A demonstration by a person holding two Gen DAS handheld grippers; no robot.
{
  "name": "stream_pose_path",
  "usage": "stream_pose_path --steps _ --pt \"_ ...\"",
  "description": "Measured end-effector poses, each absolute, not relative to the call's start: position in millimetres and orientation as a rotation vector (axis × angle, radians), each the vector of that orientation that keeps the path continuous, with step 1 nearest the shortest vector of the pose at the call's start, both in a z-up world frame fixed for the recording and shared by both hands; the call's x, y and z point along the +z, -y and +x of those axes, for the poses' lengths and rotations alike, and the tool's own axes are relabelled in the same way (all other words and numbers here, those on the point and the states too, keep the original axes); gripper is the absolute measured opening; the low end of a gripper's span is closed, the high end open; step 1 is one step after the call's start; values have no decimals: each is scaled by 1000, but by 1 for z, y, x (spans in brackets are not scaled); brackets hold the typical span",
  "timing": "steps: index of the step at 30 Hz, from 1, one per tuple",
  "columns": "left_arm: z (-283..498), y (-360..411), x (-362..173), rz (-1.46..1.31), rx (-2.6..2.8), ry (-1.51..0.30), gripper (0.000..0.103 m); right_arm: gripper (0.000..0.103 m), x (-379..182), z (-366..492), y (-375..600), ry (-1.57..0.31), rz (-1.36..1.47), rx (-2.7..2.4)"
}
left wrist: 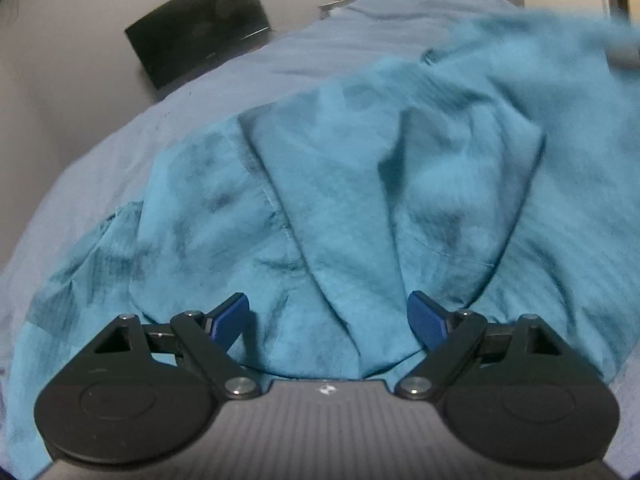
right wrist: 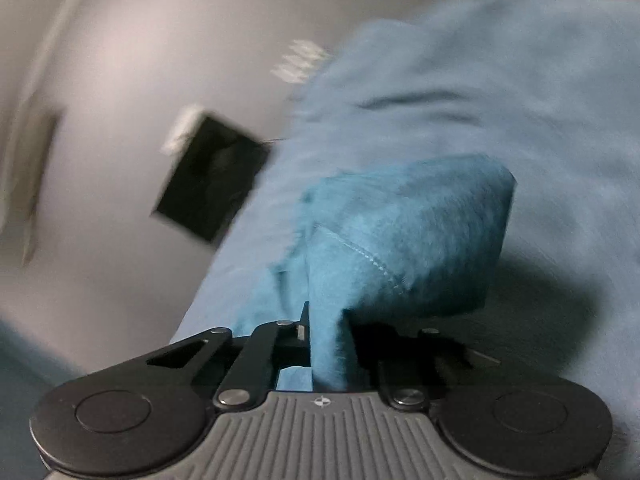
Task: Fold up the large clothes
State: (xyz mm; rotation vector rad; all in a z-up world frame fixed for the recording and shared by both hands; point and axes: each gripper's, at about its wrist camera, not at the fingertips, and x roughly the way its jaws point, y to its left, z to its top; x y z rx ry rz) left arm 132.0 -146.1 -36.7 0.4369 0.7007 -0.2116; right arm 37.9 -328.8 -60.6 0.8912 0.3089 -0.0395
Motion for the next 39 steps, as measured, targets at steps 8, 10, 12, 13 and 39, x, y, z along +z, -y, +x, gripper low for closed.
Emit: stream_pose_path --steps 8,10,12,13,39 --pt "142 139 -40 391 -231 -739 86 17 -42 58 300 -310 622 -17" --pt "147 134 -42 362 -236 -754 86 12 -39 62 293 -303 563 -12" --pt "147 132 -42 347 -237 -762 86 8 -26 56 279 -271 447 21" --pt "146 132 -42 344 -236 -764 86 8 -18 48 268 -247 378 49" --pt "143 -117 60 -252 -68 -596 85 7 -11 -19 -6 -166 -699 439"
